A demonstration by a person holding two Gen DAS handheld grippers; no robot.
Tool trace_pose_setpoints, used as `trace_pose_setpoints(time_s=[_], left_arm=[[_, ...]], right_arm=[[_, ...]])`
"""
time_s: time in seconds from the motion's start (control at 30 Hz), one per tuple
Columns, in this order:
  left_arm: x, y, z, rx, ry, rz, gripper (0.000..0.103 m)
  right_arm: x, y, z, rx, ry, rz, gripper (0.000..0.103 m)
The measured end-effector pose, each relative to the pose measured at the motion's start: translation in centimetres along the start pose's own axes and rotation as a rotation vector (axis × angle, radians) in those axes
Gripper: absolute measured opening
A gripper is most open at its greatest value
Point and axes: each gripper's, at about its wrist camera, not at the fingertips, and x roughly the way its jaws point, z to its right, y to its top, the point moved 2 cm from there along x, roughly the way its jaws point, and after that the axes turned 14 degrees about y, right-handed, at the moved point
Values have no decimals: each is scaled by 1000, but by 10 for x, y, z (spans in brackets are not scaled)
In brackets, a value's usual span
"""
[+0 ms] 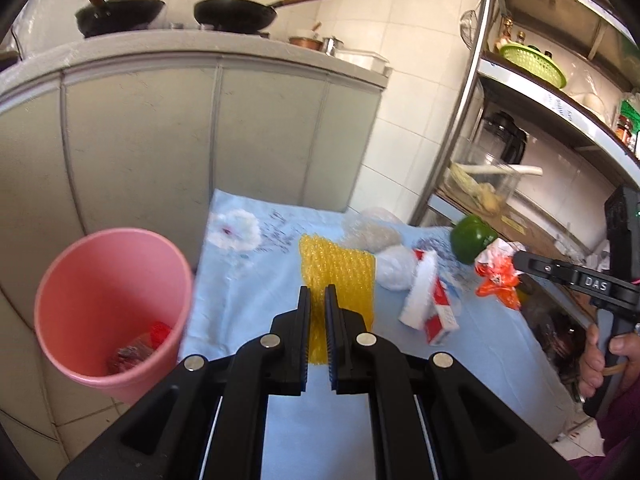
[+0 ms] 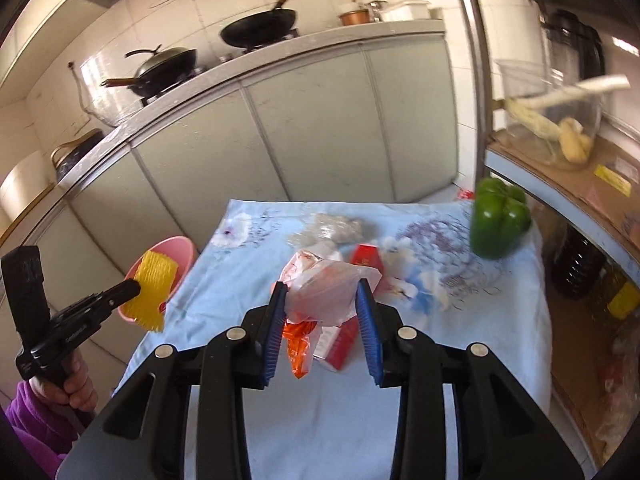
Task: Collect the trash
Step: 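Carry the yellow net and white bag over the pink bin and open both tools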
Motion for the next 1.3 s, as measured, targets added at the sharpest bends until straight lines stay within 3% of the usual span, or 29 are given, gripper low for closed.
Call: trace_pose_setpoints(time_s=[0.2, 0.57, 1.07, 1.3], left_arm=[[-9, 11, -32, -39, 129, 46, 6], [-17, 4, -101, -150, 292, 49, 6], [10, -18, -149, -206, 424, -31, 7], [28, -29, -159, -220, 456, -95, 8]], right_arm=[[40, 10, -41, -82, 82, -55, 36], [126, 21, -122, -248, 230, -172, 36], [235, 1, -203, -343, 343, -307, 36], [267, -5, -206, -297, 343, -345, 36]])
